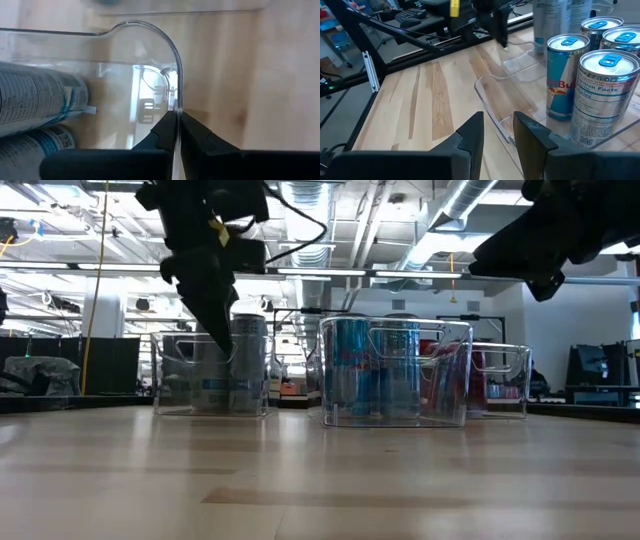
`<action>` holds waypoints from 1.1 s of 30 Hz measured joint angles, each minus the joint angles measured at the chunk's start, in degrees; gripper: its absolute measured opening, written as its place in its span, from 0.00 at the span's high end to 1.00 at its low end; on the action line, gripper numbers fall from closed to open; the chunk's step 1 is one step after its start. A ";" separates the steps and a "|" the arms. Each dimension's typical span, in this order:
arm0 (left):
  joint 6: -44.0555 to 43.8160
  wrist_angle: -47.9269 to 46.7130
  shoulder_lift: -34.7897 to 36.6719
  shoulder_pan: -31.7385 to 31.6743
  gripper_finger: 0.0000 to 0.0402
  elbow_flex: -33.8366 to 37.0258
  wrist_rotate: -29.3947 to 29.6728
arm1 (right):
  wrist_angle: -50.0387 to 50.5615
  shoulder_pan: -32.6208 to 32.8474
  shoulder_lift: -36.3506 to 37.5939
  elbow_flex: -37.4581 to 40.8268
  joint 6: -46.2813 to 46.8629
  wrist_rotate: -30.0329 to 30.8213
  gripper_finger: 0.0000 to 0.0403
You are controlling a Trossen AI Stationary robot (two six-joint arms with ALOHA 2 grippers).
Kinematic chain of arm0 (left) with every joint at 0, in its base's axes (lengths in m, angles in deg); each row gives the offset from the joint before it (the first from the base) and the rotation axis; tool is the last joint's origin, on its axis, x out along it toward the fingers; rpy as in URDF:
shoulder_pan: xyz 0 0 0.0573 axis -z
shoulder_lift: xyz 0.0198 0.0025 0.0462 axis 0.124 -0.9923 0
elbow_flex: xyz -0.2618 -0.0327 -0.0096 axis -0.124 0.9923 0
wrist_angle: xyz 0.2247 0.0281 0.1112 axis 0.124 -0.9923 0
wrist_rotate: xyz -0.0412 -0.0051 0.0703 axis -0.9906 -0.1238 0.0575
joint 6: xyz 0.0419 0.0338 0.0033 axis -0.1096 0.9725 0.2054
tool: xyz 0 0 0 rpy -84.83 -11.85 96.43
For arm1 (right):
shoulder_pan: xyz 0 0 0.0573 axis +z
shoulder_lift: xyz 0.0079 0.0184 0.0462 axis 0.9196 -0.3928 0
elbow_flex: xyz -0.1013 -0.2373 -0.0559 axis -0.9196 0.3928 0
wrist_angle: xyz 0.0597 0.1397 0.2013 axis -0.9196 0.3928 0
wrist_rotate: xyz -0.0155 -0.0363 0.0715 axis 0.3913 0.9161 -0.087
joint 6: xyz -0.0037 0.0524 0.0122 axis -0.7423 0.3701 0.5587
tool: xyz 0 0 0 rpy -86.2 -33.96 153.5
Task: Sort soda cans
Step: Move the left transparent bin to the center of the table
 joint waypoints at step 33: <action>-14.37 8.48 -0.15 17.28 0.97 0.13 0.45 | 7.29 -0.08 -0.09 0.00 6.93 0.71 0.70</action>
